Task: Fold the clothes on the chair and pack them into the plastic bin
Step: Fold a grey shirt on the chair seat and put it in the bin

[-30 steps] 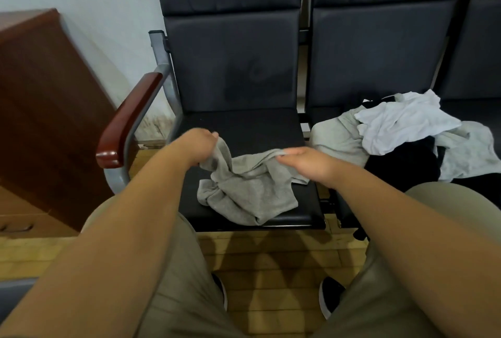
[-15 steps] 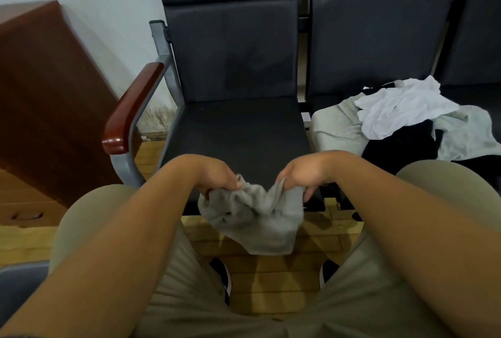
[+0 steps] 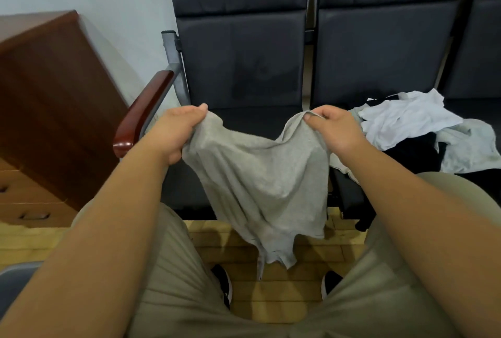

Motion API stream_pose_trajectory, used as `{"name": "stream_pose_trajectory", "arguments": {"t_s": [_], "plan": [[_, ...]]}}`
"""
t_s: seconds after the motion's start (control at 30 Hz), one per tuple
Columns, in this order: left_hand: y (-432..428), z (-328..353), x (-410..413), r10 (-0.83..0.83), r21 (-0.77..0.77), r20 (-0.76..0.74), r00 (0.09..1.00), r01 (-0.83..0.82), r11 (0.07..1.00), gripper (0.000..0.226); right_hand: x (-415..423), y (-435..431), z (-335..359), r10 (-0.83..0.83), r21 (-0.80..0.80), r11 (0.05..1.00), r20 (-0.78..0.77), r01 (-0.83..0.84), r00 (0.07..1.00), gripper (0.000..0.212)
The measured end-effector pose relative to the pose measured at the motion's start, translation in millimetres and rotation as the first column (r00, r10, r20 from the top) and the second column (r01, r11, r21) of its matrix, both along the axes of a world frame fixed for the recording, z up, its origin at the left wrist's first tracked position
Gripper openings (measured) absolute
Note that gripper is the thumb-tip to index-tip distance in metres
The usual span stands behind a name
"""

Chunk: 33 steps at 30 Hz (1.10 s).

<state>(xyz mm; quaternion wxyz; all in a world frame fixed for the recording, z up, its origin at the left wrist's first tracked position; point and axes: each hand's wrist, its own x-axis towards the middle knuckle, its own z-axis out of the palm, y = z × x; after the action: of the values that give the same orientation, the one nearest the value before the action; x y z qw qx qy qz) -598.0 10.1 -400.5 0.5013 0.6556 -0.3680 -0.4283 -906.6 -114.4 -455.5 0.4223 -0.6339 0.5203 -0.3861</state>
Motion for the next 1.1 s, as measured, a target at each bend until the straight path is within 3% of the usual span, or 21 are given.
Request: {"name": "stream_pose_trajectory", "arguments": {"t_s": [0.13, 0.23, 0.4, 0.5, 0.57, 0.77, 0.93, 1.1], "plan": [[8, 14, 8, 0.036, -0.022, -0.217, 0.976, -0.041, 0.999, 0.036, -7, 2, 11, -0.134, -0.155, 0.979, 0.012, 0.134, 0.991, 0.016], [15, 26, 11, 0.038, -0.108, -0.236, 0.971, -0.065, 0.992, 0.027, -12, 6, 24, -0.176, -0.221, 0.958, 0.042, 0.181, 0.983, 0.013], [27, 42, 32, 0.232, -0.218, 0.117, 0.966, -0.203, 0.955, 0.028, -14, 13, 42, -0.198, -0.295, 0.927, 0.134, 0.23, 0.971, 0.014], [26, 53, 40, 0.345, -0.307, 0.393, 0.852, -0.232, 0.923, 0.029, -11, 15, 51, -0.207, -0.327, 0.909, 0.185, 0.259, 0.961, 0.015], [20, 57, 46, 0.369, -0.331, 0.515, 0.774, -0.217, 0.918, 0.03, -7, 10, 57, -0.2, -0.363, 0.902, 0.128, 0.234, 0.971, 0.016], [-11, 53, 65, 0.287, -0.228, 0.665, 0.689, -0.178, 0.957, 0.031, 8, -30, 67, -0.168, -0.379, 0.921, -0.177, 0.091, 0.97, 0.022], [-42, 50, 79, 0.242, -0.177, 0.689, 0.683, -0.165, 0.97, 0.03, 20, -59, 70, -0.252, -0.375, 0.913, -0.218, 0.158, 0.943, 0.024], [-83, 38, 91, 0.265, -0.138, 0.703, 0.66, -0.238, 0.961, 0.036, 32, -91, 62, -0.29, -0.329, 0.933, -0.448, 0.146, 0.846, 0.033]]}}
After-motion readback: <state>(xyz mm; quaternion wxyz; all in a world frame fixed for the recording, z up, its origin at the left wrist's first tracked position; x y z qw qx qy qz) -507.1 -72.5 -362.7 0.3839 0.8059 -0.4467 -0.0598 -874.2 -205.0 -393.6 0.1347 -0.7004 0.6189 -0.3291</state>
